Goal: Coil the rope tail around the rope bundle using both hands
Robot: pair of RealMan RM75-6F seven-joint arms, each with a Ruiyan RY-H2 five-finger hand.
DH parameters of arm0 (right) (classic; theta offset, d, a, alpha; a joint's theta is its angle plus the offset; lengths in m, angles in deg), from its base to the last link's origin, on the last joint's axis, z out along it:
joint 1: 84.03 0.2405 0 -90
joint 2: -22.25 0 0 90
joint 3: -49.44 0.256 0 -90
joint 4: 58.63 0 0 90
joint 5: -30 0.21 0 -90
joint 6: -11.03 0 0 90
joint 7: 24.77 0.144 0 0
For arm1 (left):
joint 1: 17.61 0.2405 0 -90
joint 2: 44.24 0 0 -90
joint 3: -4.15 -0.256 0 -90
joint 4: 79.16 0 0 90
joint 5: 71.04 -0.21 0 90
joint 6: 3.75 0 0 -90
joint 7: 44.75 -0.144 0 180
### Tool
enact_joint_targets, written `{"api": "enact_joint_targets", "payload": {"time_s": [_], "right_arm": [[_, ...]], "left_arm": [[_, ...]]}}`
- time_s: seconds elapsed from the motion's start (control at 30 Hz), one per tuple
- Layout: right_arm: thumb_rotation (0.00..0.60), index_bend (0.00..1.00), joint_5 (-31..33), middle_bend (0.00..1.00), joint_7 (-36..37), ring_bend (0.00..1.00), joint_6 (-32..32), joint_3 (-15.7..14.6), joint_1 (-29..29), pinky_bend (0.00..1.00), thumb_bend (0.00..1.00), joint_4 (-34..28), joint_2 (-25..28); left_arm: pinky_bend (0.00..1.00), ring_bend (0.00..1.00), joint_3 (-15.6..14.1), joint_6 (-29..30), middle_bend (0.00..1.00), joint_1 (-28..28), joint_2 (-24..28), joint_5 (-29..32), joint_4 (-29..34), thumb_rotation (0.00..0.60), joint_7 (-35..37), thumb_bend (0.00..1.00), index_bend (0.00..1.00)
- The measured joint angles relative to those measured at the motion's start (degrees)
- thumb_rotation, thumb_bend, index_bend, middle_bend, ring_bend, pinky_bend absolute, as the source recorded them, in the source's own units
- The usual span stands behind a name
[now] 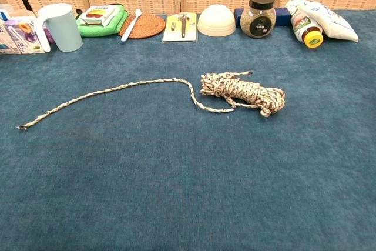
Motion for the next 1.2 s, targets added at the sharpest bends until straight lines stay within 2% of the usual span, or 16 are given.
{"api": "enact_joint_targets", "payload": {"time_s": [0.3,0.5,0.77,0.93,1.03,1.2], "right_arm": [[0.600,0.00,-0.15,0.00,0.11,0.00,-0.54,-0.36,0.06,0.00,0.00,-0.30,0.12],[0.600,0.00,-0.15,0.00,0.46,0.00,-0.99,-0.55,0.19,0.00,0.00,-0.39,0.15],[0.600,0.00,-0.63,0.00,2.15,0.00,-0.84,-0.69,0.15,0.00,0.00,-0.78,0.70],[0.600,0.00,-1.15,0.00,3.59,0.00,-0.61,-0.70,0.14,0.00,0.00,-1.38,1.35],[0.600,0.00,-1.17,0.00,4.27,0.00,-0.92,-0.72,0.27,0.00,0.00,-1.37,1.58],[0.600,0.00,-0.50,0.00,5.32,0.00,-1.75,-0.59,0.64,0.00,0.00,-1.01,1.75]], "left_arm": [[0.00,0.00,-0.08,-1.29,0.00,-0.52,-0.51,0.45,-0.26,0.600,-1.24,0.07,0.00],[0.00,0.00,0.93,-5.01,0.00,-2.45,-1.17,3.15,-0.11,0.600,-0.29,0.07,0.01],[0.00,0.00,4.79,-14.59,0.00,-8.49,-3.24,13.86,1.46,0.600,-4.03,0.10,0.07],[0.00,0.00,7.64,-19.78,0.00,-13.08,-8.19,21.77,-0.02,0.600,-7.25,0.18,0.24],[0.00,0.00,8.87,-21.41,0.00,-15.32,-11.14,26.22,-1.66,0.600,-10.18,0.18,0.30],[0.00,0.00,10.77,-21.99,0.00,-18.62,-15.39,32.69,-2.91,0.600,-16.13,0.19,0.33]]}}
